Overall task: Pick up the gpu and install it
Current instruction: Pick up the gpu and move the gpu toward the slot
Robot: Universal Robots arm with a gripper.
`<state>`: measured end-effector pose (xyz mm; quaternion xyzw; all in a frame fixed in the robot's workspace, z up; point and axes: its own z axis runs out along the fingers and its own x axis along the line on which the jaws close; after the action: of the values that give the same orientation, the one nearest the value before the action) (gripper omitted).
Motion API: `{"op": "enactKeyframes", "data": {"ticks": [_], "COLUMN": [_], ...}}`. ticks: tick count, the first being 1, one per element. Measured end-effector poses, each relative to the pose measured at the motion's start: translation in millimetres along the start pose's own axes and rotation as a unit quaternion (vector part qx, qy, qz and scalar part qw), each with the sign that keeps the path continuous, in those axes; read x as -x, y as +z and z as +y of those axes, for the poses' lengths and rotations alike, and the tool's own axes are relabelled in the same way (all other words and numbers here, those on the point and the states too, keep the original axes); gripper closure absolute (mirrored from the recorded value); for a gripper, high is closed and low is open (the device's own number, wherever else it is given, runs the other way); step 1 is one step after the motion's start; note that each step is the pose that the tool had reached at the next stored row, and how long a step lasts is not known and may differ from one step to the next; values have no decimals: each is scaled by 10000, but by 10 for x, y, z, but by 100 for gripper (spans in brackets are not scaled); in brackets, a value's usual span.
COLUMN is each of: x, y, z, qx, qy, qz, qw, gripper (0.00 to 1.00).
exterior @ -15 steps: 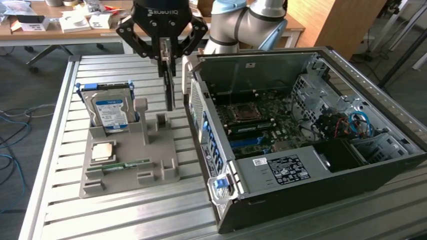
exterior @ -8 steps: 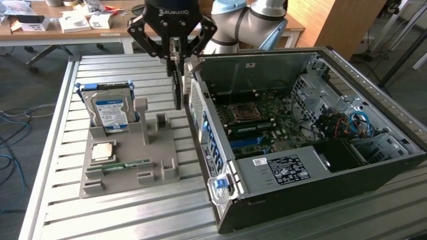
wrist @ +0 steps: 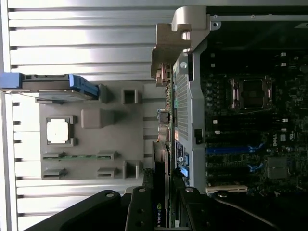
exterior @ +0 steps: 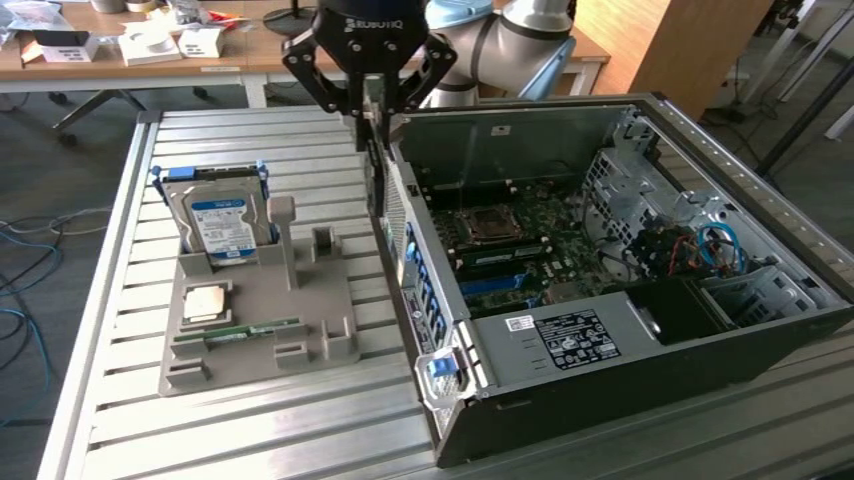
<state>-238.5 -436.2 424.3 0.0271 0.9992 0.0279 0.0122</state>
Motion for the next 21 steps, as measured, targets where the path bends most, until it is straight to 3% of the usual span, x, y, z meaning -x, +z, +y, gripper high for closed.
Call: {"op": "enactKeyframes", "data": {"ticks": [21], "x": [487], "y": [14], "z": [46], "qx": [0], "qy": [1], "qz": [0], "qw": [10000], "gripper": [74]}}
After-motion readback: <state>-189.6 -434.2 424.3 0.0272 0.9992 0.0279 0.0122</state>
